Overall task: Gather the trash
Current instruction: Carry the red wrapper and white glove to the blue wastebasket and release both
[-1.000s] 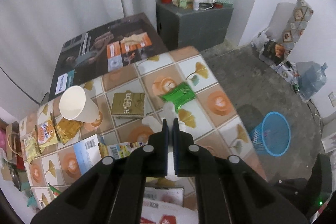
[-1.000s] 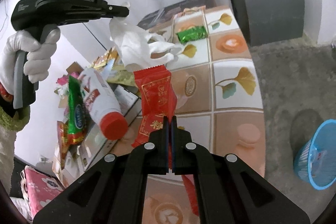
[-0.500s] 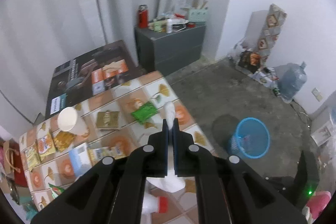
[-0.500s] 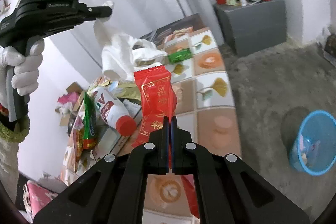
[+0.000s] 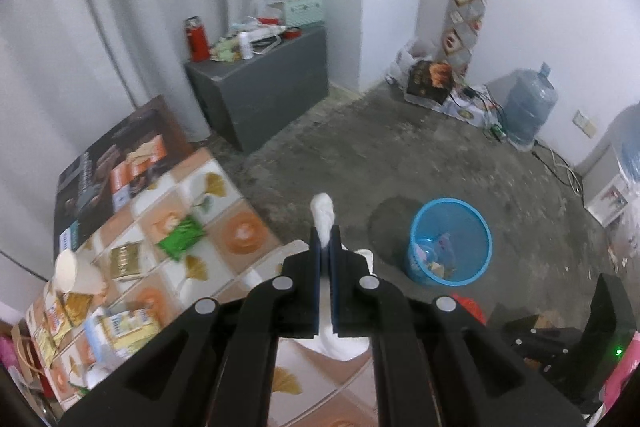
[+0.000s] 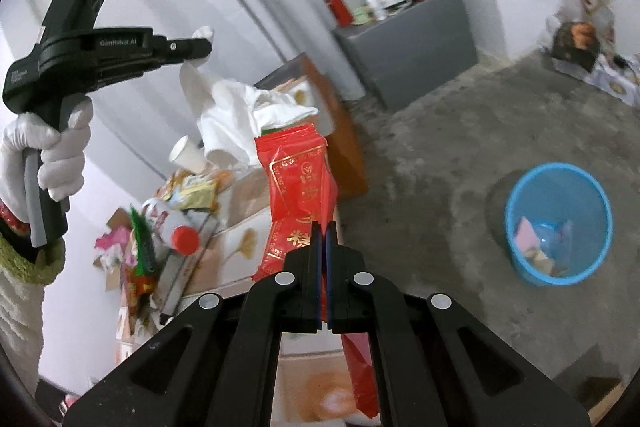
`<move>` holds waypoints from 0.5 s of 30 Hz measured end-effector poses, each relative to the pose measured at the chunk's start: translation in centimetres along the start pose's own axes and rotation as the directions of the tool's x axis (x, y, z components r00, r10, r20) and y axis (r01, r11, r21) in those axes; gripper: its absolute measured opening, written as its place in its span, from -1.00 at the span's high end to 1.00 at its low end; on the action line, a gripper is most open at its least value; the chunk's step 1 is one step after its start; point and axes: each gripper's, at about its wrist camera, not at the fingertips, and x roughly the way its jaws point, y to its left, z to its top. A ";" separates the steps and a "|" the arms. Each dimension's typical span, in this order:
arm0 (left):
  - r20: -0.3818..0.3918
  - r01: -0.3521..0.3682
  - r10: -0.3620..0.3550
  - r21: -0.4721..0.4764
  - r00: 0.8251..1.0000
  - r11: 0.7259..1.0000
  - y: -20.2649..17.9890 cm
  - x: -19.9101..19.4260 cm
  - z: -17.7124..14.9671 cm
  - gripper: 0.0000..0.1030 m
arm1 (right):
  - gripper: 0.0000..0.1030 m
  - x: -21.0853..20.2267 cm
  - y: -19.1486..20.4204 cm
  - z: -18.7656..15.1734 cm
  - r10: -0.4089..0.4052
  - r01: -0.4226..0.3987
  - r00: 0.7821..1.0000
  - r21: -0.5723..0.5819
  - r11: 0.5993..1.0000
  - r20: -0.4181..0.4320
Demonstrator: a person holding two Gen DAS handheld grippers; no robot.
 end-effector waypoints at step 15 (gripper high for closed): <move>-0.199 0.190 -0.199 -0.063 0.960 0.980 -11.7 14.1 1.6 0.93 | 1.00 -1.5 -14.0 -0.4 -0.220 0.217 0.976 0.207 0.954 -0.009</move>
